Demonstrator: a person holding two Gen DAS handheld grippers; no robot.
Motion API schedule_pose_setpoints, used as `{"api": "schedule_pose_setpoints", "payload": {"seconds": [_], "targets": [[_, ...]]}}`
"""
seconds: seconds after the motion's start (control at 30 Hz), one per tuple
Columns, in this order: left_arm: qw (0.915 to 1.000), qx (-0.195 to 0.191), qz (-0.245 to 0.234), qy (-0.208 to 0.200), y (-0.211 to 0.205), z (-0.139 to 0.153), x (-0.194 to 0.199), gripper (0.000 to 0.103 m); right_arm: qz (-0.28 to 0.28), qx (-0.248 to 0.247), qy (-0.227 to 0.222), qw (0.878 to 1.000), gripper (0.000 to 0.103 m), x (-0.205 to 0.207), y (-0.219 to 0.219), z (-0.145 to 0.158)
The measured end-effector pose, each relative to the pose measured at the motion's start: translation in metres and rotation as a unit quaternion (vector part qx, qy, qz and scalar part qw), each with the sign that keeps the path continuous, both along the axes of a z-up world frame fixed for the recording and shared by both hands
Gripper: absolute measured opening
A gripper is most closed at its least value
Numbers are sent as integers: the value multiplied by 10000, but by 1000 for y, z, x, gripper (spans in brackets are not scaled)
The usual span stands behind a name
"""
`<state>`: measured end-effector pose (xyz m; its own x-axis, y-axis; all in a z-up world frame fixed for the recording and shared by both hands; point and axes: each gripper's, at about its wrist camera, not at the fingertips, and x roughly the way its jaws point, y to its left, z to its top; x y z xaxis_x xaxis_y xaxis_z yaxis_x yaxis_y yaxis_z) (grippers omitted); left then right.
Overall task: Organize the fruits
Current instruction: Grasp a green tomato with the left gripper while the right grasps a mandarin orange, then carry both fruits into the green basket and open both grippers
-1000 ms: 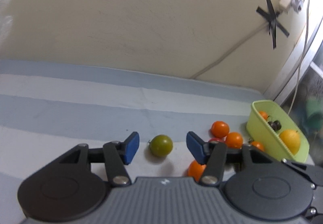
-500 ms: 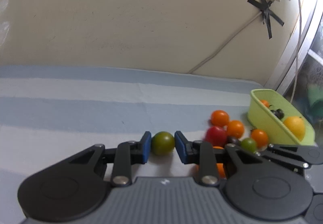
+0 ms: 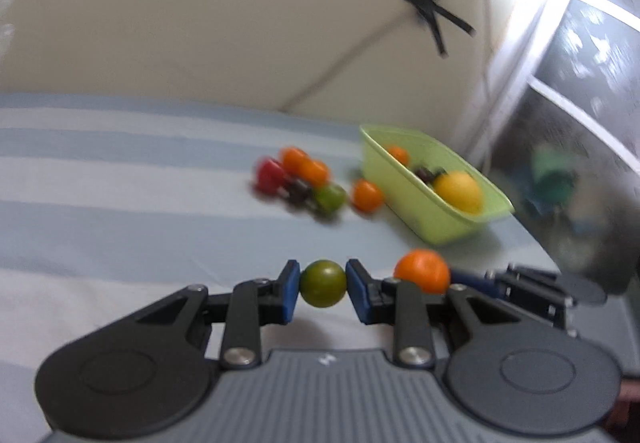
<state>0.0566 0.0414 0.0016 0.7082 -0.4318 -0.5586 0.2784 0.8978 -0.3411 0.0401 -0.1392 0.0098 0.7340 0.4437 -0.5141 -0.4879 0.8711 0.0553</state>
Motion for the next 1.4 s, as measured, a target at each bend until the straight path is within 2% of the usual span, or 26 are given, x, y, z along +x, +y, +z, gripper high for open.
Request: {"api": "schedule_pose_setpoints", "payload": {"seconds": [0.1, 0.2, 0.27, 0.4, 0.5, 0.57, 0.73, 0.9, 0.93, 0.97, 1.0, 1.1, 1.2, 1.23, 1.3, 1.4], "targets": [[9994, 135, -215, 214, -22, -8, 1, 26, -350, 175, 78, 9992, 39, -5, -27, -2], [9989, 263, -321, 218, -39, -5, 5, 26, -673, 267, 89, 9973, 39, -5, -49, -5], [9988, 110, -430, 227, -45, 7, 14, 26, -828, 403, 48, 9957, 39, -3, -70, -2], [9980, -53, -626, -80, -71, 47, 44, 26, -1291, 582, -362, 9893, 39, 11, -108, 16], [9965, -90, -760, -347, -97, 71, 72, 26, -1501, 520, -663, 9851, 39, 29, -124, 24], [9955, -72, -850, -416, -112, 77, 98, 26, -1619, 395, -775, 9830, 39, 44, -132, 25], [9964, -8, -847, -51, -145, 57, 157, 26, -1797, 0, -809, 9804, 39, 72, -137, 10], [9957, 32, -838, 404, -157, 26, 183, 27, -1808, -208, -909, 9791, 41, 79, -138, -4], [9956, 44, -821, 459, -159, 22, 184, 31, -1801, -229, -938, 9789, 42, 79, -137, -5], [9955, 57, -811, 481, -160, 20, 185, 36, -1802, -204, -955, 9788, 49, 77, -138, -4], [9957, 59, -804, 465, -160, 19, 185, 36, -1822, -166, -971, 9783, 56, 75, -140, -4], [9958, -100, -790, 446, -149, 27, 179, 36, -1895, -71, -1068, 9760, 56, 72, -144, -2], [9969, -359, -683, 166, -121, 50, 164, 36, -1959, 98, -1267, 9723, 53, 65, -146, 5], [9972, -445, -598, 14, -105, 59, 155, 36, -1970, 161, -1325, 9713, 50, 61, -147, 8], [9974, -553, -412, -220, -74, 71, 137, 36, -1815, 394, -1378, 9729, 29, 50, -146, 18], [9982, -436, 83, -411, -27, 73, 109, 36, -1038, 1032, -1192, 9820, 25, 31, -141, 29]]}}
